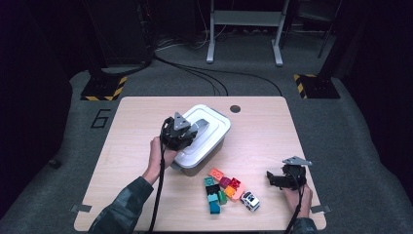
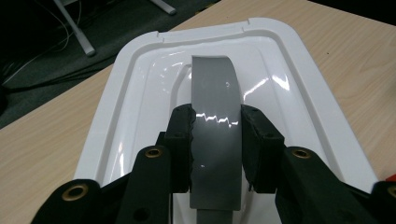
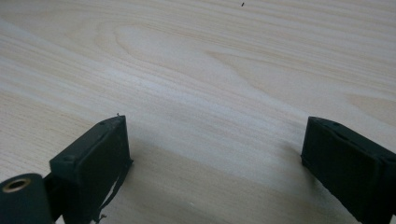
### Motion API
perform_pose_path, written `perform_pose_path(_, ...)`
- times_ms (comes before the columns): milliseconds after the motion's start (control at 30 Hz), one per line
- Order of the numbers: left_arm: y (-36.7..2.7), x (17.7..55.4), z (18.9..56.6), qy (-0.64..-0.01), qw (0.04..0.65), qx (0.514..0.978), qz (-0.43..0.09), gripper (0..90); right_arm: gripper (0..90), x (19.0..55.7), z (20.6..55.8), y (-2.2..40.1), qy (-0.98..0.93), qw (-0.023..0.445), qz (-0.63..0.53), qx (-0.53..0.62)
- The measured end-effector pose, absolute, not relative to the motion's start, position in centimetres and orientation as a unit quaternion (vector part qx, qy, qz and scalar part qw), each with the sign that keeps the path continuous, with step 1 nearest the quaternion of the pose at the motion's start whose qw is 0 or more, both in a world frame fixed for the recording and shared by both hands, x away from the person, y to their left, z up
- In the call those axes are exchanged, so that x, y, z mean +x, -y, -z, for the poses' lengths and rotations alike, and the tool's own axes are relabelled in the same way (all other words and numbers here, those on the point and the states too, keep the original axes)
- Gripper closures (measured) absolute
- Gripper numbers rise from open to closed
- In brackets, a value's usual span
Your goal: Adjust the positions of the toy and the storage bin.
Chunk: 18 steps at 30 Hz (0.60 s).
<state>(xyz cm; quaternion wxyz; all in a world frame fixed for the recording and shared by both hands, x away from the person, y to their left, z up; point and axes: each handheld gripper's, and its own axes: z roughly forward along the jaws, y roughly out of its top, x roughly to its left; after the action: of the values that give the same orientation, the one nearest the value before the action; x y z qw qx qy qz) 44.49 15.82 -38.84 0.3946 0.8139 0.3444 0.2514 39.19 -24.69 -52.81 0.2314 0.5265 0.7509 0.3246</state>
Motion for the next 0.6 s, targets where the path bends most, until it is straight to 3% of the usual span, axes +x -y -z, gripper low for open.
perform_pose_path(600, -17.0, 41.9, 38.9, -0.351, 0.401, 0.809, -0.247, 66.7, 7.0, 39.2, 52.8, 24.7, -0.751, 0.231, -0.325, 0.526)
